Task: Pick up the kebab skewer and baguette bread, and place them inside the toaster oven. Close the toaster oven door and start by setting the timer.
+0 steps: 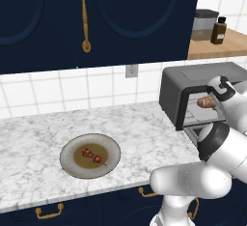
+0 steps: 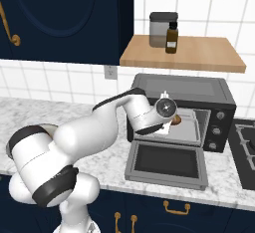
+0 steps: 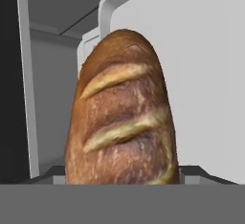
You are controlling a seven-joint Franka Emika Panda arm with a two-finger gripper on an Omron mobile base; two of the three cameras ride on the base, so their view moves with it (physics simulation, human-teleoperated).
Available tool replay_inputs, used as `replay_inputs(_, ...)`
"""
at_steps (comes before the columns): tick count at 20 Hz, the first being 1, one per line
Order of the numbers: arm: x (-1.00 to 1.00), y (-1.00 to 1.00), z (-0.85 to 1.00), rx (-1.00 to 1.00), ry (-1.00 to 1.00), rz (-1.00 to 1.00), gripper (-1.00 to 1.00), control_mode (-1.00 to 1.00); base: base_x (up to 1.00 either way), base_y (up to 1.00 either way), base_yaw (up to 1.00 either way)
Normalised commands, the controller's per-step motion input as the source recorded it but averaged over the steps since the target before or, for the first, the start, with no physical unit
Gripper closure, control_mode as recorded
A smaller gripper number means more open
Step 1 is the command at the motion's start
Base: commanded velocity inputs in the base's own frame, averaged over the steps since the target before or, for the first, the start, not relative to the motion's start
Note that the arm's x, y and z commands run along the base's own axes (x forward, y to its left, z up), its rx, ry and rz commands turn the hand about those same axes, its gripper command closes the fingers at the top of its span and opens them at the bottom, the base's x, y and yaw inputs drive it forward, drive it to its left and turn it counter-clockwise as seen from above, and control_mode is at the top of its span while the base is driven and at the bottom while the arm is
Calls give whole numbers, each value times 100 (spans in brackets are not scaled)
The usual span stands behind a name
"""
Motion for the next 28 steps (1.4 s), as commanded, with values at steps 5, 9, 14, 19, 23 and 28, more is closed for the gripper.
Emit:
replay_inputs(5, 0, 0, 0, 0, 0, 0, -100, -100, 0, 0, 0)
replay_inputs(9, 0, 0, 0, 0, 0, 0, -100, -100, 0, 0, 0)
replay_inputs(14, -3, -4, 11, 0, 0, 0, -100, -100, 0, 0, 0)
replay_inputs(19, -35, 0, 32, -4, 0, 1, -100, -100, 0, 0, 0)
replay_inputs(23, -24, -4, 8, -5, 0, 4, -100, -100, 0, 0, 0)
replay_inputs(28, -47, 36, 20, -10, -9, 7, -100, -100, 0, 0, 0)
